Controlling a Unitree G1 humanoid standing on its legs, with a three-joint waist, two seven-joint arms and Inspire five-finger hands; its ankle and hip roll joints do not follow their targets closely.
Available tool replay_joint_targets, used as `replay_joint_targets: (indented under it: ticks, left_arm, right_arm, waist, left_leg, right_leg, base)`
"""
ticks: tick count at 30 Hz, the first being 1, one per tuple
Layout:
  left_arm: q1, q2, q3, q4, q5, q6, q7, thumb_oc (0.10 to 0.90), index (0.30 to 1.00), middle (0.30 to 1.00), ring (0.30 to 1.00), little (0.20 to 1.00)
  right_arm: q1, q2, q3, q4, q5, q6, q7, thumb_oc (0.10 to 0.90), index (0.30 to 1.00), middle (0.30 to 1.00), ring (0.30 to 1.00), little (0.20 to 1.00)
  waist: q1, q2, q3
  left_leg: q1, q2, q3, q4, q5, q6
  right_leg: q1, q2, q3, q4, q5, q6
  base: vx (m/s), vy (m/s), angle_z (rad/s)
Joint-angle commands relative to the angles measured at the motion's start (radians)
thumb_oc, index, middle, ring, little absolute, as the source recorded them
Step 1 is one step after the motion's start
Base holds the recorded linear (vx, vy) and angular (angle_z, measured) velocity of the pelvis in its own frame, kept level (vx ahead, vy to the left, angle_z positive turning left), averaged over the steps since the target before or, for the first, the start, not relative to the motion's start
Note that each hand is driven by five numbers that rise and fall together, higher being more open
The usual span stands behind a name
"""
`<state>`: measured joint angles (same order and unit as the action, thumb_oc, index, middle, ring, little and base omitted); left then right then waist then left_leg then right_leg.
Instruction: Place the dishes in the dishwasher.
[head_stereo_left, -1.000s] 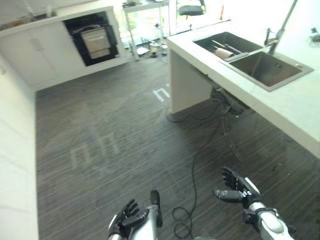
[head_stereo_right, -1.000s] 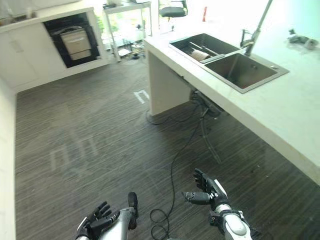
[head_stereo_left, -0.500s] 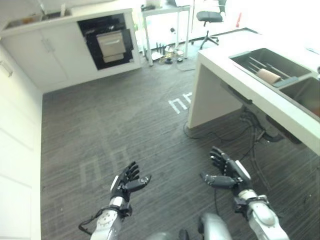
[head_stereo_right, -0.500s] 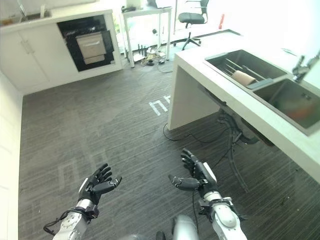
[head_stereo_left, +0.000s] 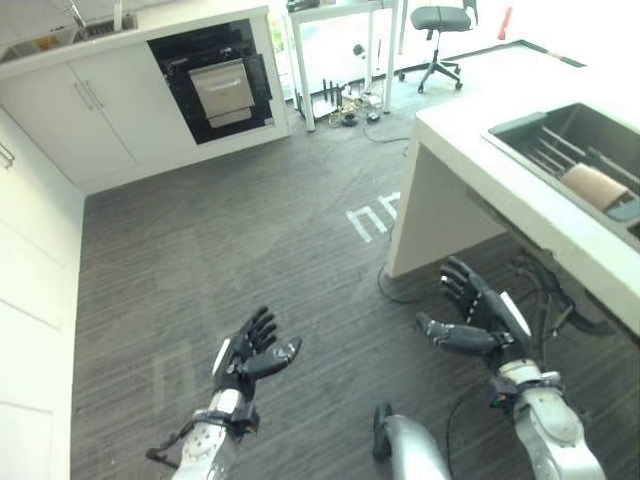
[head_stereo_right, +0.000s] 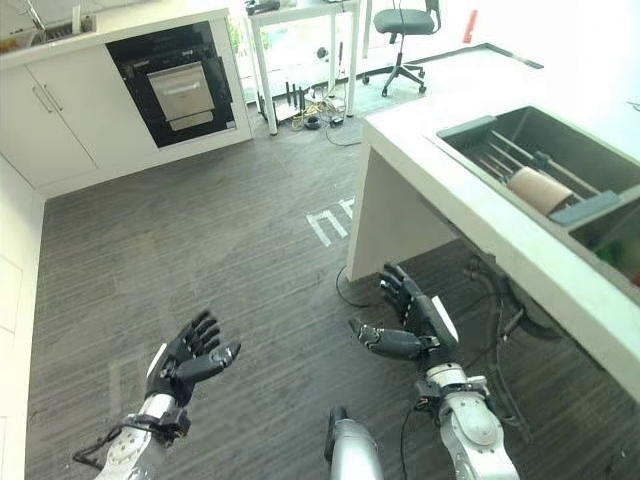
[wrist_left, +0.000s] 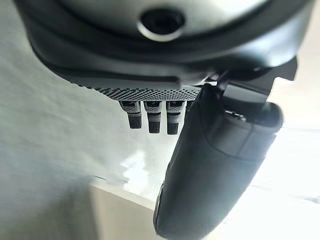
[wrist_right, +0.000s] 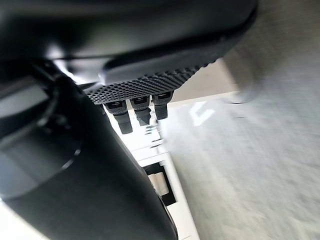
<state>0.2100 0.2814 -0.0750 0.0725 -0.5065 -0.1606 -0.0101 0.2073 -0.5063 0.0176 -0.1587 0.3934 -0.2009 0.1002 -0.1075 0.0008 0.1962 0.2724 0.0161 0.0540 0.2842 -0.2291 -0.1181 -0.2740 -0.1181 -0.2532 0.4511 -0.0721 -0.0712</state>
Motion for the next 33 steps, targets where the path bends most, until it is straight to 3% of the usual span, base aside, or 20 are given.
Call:
replay_joint_targets:
  ticks: [1, 2, 3, 4, 6, 8, 9, 11, 14, 18, 22, 23, 25, 27, 29, 30, 33]
  left_arm:
    - [-0.071, 0.057, 0.032, -0.091, -0.025, -0.206, -0.005, 0.800, 0.900, 0.900, 0.900, 0.900]
    - [-0.068, 0.052, 0.031, -0.108, -0.020, -0.218, -0.012, 0.800, 0.900, 0.900, 0.900, 0.900]
    - [-0.068, 0.051, 0.029, -0.119, -0.008, -0.229, -0.019, 0.800, 0.900, 0.900, 0.900, 0.900]
    - [-0.076, 0.051, 0.024, -0.132, 0.013, -0.237, -0.040, 0.800, 0.900, 0.900, 0.900, 0.900]
    - [-0.084, 0.054, 0.026, -0.140, 0.017, -0.236, -0.052, 0.800, 0.900, 0.900, 0.900, 0.900]
    - [-0.075, 0.070, 0.029, -0.162, 0.023, -0.257, -0.071, 0.800, 0.900, 0.900, 0.900, 0.900]
    - [-0.054, 0.079, 0.033, -0.191, 0.050, -0.278, -0.057, 0.800, 0.900, 0.900, 0.900, 0.900]
    - [-0.043, 0.077, 0.051, -0.226, 0.070, -0.315, -0.037, 0.800, 0.900, 0.900, 0.900, 0.900]
    - [-0.107, 0.095, 0.035, -0.243, 0.082, -0.335, -0.024, 0.800, 0.900, 0.900, 0.900, 0.900]
    - [-0.162, 0.112, 0.024, -0.301, 0.075, -0.351, -0.046, 0.800, 0.900, 0.900, 0.900, 0.900]
    - [-0.182, 0.141, 0.025, -0.367, 0.000, -0.321, -0.121, 0.800, 0.900, 0.900, 0.900, 0.900]
    - [-0.180, 0.151, 0.037, -0.393, 0.001, -0.327, -0.132, 0.800, 0.900, 0.900, 0.900, 0.900]
    - [-0.176, 0.164, 0.045, -0.414, 0.026, -0.334, -0.108, 0.800, 0.900, 0.900, 0.900, 0.900]
    - [-0.176, 0.185, 0.063, -0.439, 0.074, -0.356, -0.059, 0.800, 0.900, 0.900, 0.900, 0.900]
    - [-0.180, 0.197, 0.073, -0.450, 0.086, -0.357, -0.037, 0.800, 0.900, 0.900, 0.900, 0.900]
    - [-0.189, 0.200, 0.073, -0.456, 0.083, -0.354, -0.041, 0.800, 0.900, 0.900, 0.900, 0.900]
    - [-0.214, 0.198, 0.064, -0.463, 0.108, -0.336, -0.066, 0.800, 0.900, 0.900, 0.900, 0.900]
  right_arm:
    - [-0.082, -0.014, -0.087, -0.085, 0.048, -0.152, -0.003, 0.800, 0.900, 0.900, 0.900, 0.900]
    - [-0.083, -0.022, -0.099, -0.090, 0.066, -0.156, 0.007, 0.800, 0.900, 0.900, 0.900, 0.900]
    - [-0.084, -0.022, -0.105, -0.093, 0.069, -0.161, 0.007, 0.800, 0.900, 0.900, 0.900, 0.900]
    - [-0.086, -0.021, -0.118, -0.104, 0.065, -0.167, -0.009, 0.800, 0.900, 0.900, 0.900, 0.900]
    - [-0.088, -0.023, -0.128, -0.112, 0.077, -0.167, -0.020, 0.800, 0.900, 0.900, 0.900, 0.900]
    - [-0.092, -0.027, -0.145, -0.130, 0.092, -0.167, -0.039, 0.800, 0.900, 0.900, 0.900, 0.900]
    - [-0.092, -0.023, -0.150, -0.152, 0.099, -0.167, -0.030, 0.800, 0.900, 0.900, 0.900, 0.900]
    - [-0.109, -0.017, -0.141, -0.192, 0.110, -0.161, -0.024, 0.800, 0.900, 0.900, 0.900, 0.900]
    - [-0.112, 0.007, -0.144, -0.210, 0.104, -0.177, -0.054, 0.800, 0.900, 0.900, 0.900, 0.900]
    - [-0.079, 0.044, -0.167, -0.242, 0.108, -0.183, -0.080, 0.800, 0.900, 0.900, 0.900, 0.900]
    - [-0.030, 0.069, -0.181, -0.262, 0.099, -0.190, -0.109, 0.800, 0.900, 0.900, 0.900, 0.900]
    - [-0.024, 0.077, -0.180, -0.258, 0.091, -0.184, -0.122, 0.800, 0.900, 0.900, 0.900, 0.900]
    - [-0.029, 0.085, -0.170, -0.255, 0.082, -0.170, -0.115, 0.800, 0.900, 0.900, 0.900, 0.900]
    - [-0.055, 0.080, -0.150, -0.243, 0.078, -0.148, -0.097, 0.800, 0.900, 0.900, 0.900, 0.900]
    - [-0.078, 0.070, -0.141, -0.236, 0.093, -0.139, -0.087, 0.800, 0.900, 0.900, 0.900, 0.900]
    - [-0.091, 0.065, -0.139, -0.232, 0.098, -0.133, -0.094, 0.800, 0.900, 0.900, 0.900, 0.900]
    - [-0.114, 0.064, -0.134, -0.221, 0.088, -0.123, -0.112, 0.800, 0.900, 0.900, 0.900, 0.900]
  waist:
    - [-0.001, -0.065, -0.061]
    - [0.010, -0.083, -0.053]
    - [0.019, -0.099, -0.046]
    - [0.034, -0.099, -0.025]
    - [0.039, -0.104, -0.021]
    - [0.051, -0.089, -0.015]
    - [0.068, -0.051, 0.002]
    - [0.103, -0.037, 0.003]
    - [0.086, -0.037, -0.007]
    - [0.057, -0.031, -0.015]
    - [0.025, -0.013, -0.032]
    - [0.017, -0.004, -0.031]
    - [0.023, -0.001, -0.031]
    - [0.043, -0.004, -0.029]
    - [0.051, -0.015, -0.021]
    - [0.048, -0.023, -0.019]
    - [0.032, -0.033, -0.026]
  left_leg:
    - [-0.115, -0.013, 0.062, 0.265, 0.245, 0.010]
    - [-0.217, -0.026, 0.051, 0.454, 0.259, 0.014]
    - [-0.304, -0.022, 0.050, 0.537, 0.260, 0.024]
    - [-0.424, 0.017, 0.056, 0.573, 0.217, 0.050]
    - [-0.444, 0.026, 0.074, 0.458, 0.200, 0.070]
    - [-0.395, 0.026, 0.079, 0.073, 0.195, 0.080]
    - [-0.446, 0.006, -0.030, 0.016, 0.144, 0.071]
    - [-0.491, -0.038, -0.123, 0.016, 0.157, 0.075]
    - [-0.439, -0.042, -0.103, 0.016, 0.094, 0.107]
    - [-0.401, -0.026, -0.067, 0.016, 0.064, 0.130]
    - [-0.385, -0.029, -0.057, 0.016, 0.040, 0.163]
    - [-0.371, -0.024, -0.041, 0.016, 0.029, 0.169]
    - [-0.358, -0.014, -0.006, 0.016, 0.017, 0.169]
    - [-0.344, 0.016, 0.067, 0.016, -0.006, 0.155]
    - [-0.326, 0.027, 0.116, 0.016, -0.023, 0.143]
    - [-0.317, 0.024, 0.129, 0.016, -0.035, 0.140]
    - [-0.311, 0.015, 0.137, 0.016, -0.047, 0.141]
  right_leg:
    - [0.085, -0.002, 0.063, -0.151, -0.011, 0.117]
    - [0.114, 0.000, 0.089, -0.151, -0.024, 0.101]
    - [0.136, -0.002, 0.104, -0.151, -0.036, 0.092]
    - [0.178, 0.020, 0.114, -0.151, -0.061, 0.085]
    - [0.187, 0.024, 0.129, -0.151, -0.070, 0.090]
    - [0.207, 0.049, 0.174, -0.151, -0.097, 0.115]
    - [0.237, 0.100, 0.221, -0.151, -0.119, 0.133]
    - [0.273, 0.132, 0.287, -0.151, -0.159, 0.127]
    - [0.277, 0.089, 0.253, -0.151, -0.150, 0.152]
    - [0.298, 0.075, 0.240, -0.151, -0.144, 0.162]
    - [0.319, 0.089, 0.220, -0.151, -0.055, 0.182]
    - [0.270, 0.093, 0.190, -0.066, -0.024, 0.193]
    - [0.251, 0.074, 0.128, -0.065, -0.027, 0.193]
    - [0.251, 0.003, -0.007, -0.151, 0.001, 0.200]
    - [0.197, -0.045, -0.054, -0.151, 0.000, 0.208]
    - [0.159, -0.065, -0.054, -0.151, -0.002, 0.213]
    - [0.114, -0.065, 0.018, -0.151, -0.023, 0.220]
  base:
    - [0.26, -0.272, -0.40]
    - [0.24, -0.229, -0.39]
    - [0.26, -0.183, -0.29]
    - [0.20, -0.107, -0.45]
    - [0.22, 0.016, -0.79]
    - [0.43, 0.253, -1.02]
    - [0.45, 0.316, -1.16]
    - [0.44, 0.325, -1.79]
    - [0.22, 0.202, -1.80]
    - [0.16, 0.162, -0.79]
    - [0.13, 0.177, 0.10]
    - [0.07, 0.156, -0.35]
    - [0.04, 0.086, -0.66]
    - [0.01, -0.061, -0.95]
    - [0.00, -0.102, -1.43]
    - [0.05, -0.110, -1.74]
    - [0.08, -0.191, -1.01]
